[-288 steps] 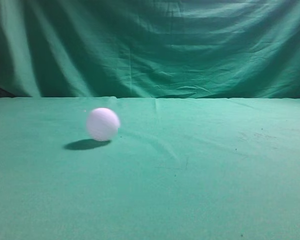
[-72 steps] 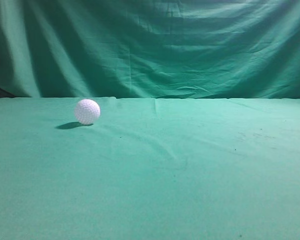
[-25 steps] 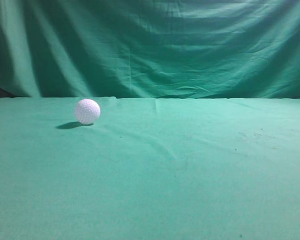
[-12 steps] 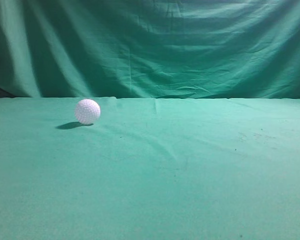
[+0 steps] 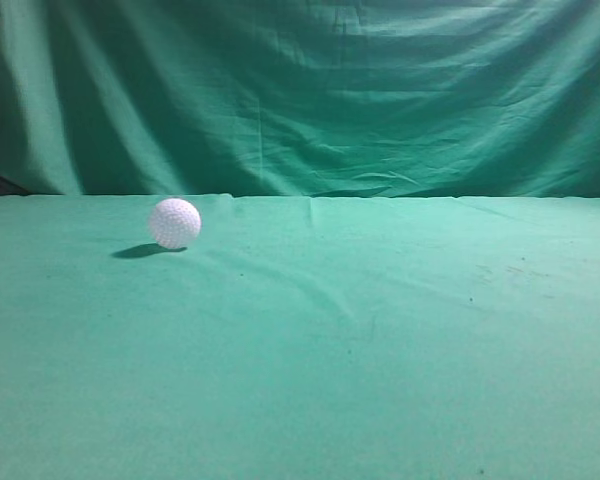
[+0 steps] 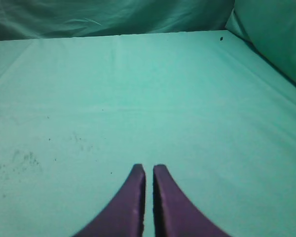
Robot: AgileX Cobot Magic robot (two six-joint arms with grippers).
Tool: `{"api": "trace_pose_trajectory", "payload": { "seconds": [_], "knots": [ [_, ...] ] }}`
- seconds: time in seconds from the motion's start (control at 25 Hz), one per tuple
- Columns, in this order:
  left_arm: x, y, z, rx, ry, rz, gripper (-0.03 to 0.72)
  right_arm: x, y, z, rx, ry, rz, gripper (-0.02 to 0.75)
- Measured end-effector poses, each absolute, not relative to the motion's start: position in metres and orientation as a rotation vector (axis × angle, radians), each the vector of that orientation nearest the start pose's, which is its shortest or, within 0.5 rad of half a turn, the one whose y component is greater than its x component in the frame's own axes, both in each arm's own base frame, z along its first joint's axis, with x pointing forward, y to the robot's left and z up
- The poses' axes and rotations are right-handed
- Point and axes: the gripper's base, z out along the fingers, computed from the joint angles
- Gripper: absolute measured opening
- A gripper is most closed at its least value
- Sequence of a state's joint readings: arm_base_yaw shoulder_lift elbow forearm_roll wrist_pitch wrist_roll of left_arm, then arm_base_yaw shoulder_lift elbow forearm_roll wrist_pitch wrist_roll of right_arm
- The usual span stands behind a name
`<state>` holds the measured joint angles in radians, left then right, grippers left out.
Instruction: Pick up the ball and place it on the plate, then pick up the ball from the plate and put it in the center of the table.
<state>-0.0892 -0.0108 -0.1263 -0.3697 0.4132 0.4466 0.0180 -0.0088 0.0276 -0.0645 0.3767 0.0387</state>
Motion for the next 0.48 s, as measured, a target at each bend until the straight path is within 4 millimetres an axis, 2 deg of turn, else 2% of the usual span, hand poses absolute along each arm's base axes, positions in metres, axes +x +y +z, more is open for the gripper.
{"api": "trace_pose_trajectory", "payload": {
  "seconds": [0.28,0.48],
  "knots": [
    [0.053,-0.014,0.187,0.219,1.722,-0.092,0.000,0.053,-0.001,0.170,-0.021,1.880,-0.025,0.049],
    [0.055,-0.012,0.187,0.205,1.691,-0.073,0.000,0.053,-0.001,0.170,-0.021,1.880,-0.025,0.049]
  ]
}}
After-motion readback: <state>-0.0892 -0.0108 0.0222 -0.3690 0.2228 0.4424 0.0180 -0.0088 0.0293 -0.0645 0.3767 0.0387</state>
